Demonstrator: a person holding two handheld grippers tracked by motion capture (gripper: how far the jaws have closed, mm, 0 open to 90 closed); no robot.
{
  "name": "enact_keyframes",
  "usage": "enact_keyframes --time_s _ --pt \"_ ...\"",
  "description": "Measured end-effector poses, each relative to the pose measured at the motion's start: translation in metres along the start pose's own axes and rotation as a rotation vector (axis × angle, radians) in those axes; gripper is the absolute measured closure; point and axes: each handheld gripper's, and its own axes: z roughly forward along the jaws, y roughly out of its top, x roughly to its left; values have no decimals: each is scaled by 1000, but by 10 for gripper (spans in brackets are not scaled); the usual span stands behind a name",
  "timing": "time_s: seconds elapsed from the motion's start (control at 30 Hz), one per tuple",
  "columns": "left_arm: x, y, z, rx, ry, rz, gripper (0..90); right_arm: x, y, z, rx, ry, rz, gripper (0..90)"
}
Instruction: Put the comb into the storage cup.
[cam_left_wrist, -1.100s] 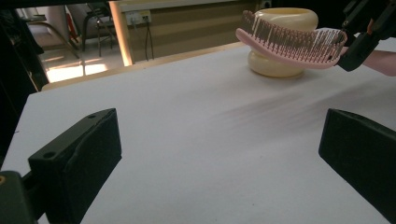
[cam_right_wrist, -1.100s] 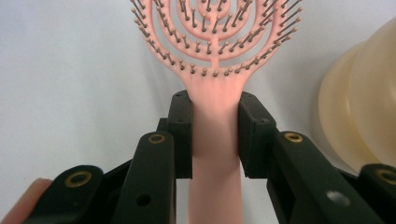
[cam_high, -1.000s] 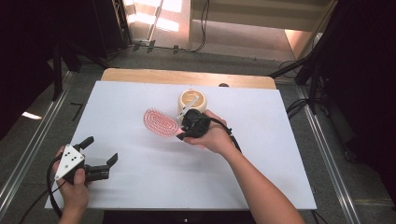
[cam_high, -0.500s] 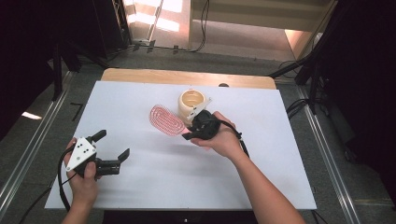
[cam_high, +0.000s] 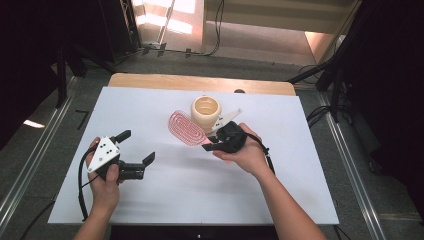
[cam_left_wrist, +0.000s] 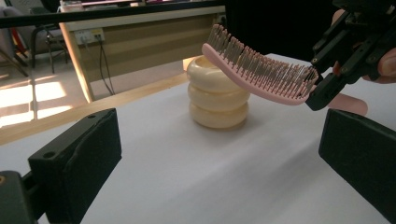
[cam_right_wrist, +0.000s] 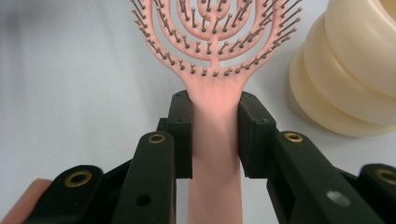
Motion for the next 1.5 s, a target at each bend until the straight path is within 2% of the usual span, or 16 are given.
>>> enact_keyframes --time_s 0.07,0.4,0.6,0.77,1.03,1.17,1.5 --pt "-3 7 7 -4 -33 -13 0 0 -3 -3 -16 -1 2 681" --pt "-16 23 31 -2 -82 -32 0 2 -20 -17 -72 -24 21 681" --pt "-23 35 54 7 -137 -99 0 4 -32 -24 -113 -41 30 681" --pt "-30 42 66 10 -175 -127 0 6 -38 -28 -140 -55 28 681" --pt "-35 48 78 17 -203 -150 0 9 -45 -33 -185 -68 33 681" --pt "-37 50 83 15 -221 -183 0 11 -49 -36 -213 -83 23 681" --pt "-44 54 90 22 -245 -198 0 15 -55 -35 -254 -97 16 681"
